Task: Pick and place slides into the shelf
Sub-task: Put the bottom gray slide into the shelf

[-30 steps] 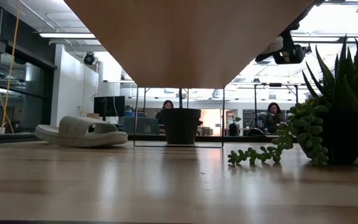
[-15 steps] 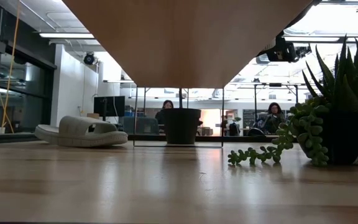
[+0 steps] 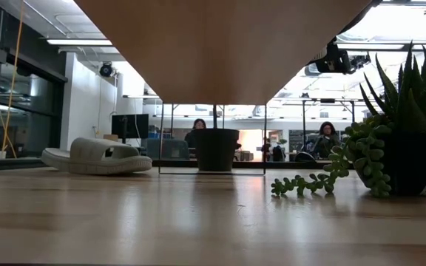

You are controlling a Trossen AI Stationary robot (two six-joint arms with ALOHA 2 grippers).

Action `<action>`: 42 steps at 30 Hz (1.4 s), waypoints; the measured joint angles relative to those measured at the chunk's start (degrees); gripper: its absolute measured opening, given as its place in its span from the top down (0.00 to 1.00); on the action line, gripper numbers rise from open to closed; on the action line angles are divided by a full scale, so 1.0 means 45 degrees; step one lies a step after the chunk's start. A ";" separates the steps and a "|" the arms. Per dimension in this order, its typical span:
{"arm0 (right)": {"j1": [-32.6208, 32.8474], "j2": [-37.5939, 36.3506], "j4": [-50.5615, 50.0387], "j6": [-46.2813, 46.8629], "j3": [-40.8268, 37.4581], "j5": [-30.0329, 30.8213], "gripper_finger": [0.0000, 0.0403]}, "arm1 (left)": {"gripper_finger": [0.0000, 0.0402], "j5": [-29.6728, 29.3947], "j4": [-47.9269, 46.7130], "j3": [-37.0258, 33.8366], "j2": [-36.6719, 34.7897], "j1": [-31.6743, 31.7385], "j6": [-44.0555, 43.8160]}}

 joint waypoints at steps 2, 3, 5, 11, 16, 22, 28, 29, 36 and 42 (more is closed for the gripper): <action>0.0005 0.0001 -0.0011 -0.0044 0.0000 -0.0014 0.47 | 0.86 0.0025 0.0124 0.0000 0.0196 0.0155 0.0011; 0.0005 0.0001 -0.0013 -0.0043 0.0000 -0.0021 0.47 | 0.86 0.0058 0.0116 0.0000 0.0254 0.0164 0.0023; 0.0000 0.0001 -0.0004 -0.0048 0.0000 -0.0017 0.47 | 0.86 0.0156 0.0103 0.0000 0.0370 0.0230 0.0172; 0.0000 0.0001 -0.0037 -0.0048 0.0000 -0.0199 0.47 | 0.86 0.0354 0.0188 0.0016 0.0610 0.0198 0.0360; 0.0005 0.0154 -0.0092 -0.0088 0.0000 -0.0394 0.47 | 0.86 0.0533 0.0333 0.0034 0.0926 0.0208 0.0448; 0.0000 0.0510 0.0198 -0.0202 0.0000 -0.0483 0.47 | 0.86 0.0626 0.0053 -0.0015 0.1420 0.0196 0.0436; 0.0005 0.0535 0.0260 -0.0261 -0.0004 -0.0483 0.47 | 0.86 0.0836 -0.0024 0.0015 0.1782 0.0203 0.0433; 0.0005 0.0530 0.0289 -0.0256 -0.0005 -0.0483 0.47 | 0.86 0.0917 0.0109 0.0044 0.1825 0.0203 0.0431; 0.0005 0.0526 0.0297 -0.0236 -0.0005 -0.0435 0.47 | 0.86 0.1306 -0.0007 0.0024 0.2099 0.0208 0.0433; 0.0005 0.0521 0.0245 -0.0242 -0.0003 -0.0334 0.47 | 0.86 0.1348 -0.0003 0.0044 0.2203 0.0208 0.0428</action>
